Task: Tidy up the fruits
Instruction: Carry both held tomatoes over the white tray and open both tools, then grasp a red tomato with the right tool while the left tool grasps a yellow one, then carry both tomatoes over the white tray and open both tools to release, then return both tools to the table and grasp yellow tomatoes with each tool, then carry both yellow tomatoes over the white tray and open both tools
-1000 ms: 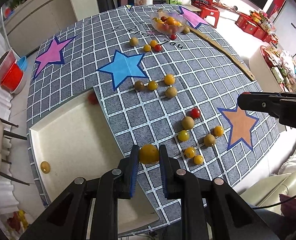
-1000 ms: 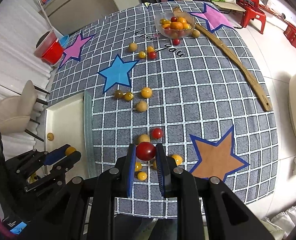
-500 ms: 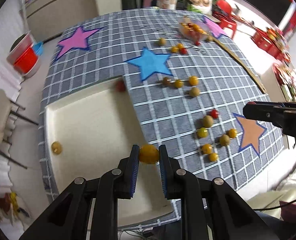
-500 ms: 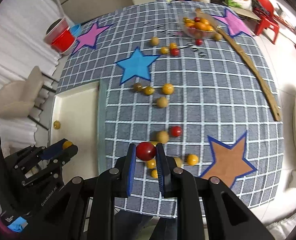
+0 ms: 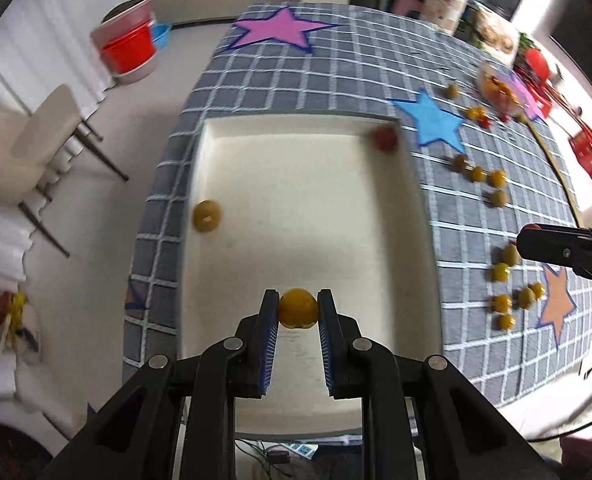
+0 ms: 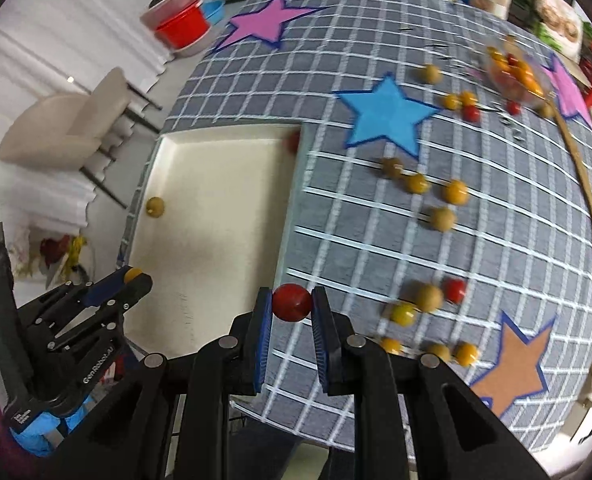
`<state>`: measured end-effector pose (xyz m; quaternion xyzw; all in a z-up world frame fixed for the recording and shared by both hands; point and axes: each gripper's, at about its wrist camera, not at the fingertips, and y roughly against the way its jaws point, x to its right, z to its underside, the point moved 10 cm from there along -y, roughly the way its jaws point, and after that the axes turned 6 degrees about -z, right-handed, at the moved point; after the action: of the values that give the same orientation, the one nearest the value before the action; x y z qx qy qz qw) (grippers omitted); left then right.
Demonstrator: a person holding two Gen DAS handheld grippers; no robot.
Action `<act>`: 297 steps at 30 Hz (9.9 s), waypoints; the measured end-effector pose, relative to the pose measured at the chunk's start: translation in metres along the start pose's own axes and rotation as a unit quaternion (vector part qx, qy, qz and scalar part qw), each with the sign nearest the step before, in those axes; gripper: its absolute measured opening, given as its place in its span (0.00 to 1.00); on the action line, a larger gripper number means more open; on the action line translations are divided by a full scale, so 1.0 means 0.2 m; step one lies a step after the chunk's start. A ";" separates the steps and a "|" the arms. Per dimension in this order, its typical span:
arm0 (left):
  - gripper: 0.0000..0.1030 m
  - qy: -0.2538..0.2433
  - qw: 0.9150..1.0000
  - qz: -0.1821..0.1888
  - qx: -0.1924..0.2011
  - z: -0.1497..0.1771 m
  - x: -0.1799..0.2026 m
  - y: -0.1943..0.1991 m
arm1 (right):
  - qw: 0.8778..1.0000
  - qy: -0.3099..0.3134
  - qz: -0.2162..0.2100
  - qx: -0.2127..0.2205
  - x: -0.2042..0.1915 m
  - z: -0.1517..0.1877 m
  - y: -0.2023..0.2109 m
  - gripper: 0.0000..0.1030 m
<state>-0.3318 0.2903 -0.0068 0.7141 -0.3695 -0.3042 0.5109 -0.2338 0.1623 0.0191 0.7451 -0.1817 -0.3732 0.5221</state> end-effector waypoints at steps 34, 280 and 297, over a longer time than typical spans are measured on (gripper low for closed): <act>0.21 0.054 0.996 -0.070 0.022 -0.08 -0.13 -0.38 | 0.997 0.072 -0.021 -0.017 -0.14 -0.35 -0.67 0.21; 0.21 -0.033 0.998 0.015 0.049 -0.38 0.49 -0.11 | 0.994 -0.082 -0.035 0.068 0.62 -0.18 -0.08 0.26; 0.21 0.050 0.998 -0.025 0.010 0.00 0.01 -0.18 | 0.997 0.015 -0.067 0.026 0.01 -0.21 -0.27 0.26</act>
<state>-0.3236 0.2962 -0.0420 0.7426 -0.3288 -0.2766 0.5137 -0.2084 0.2083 -0.0230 0.7743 -0.1335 -0.3914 0.4790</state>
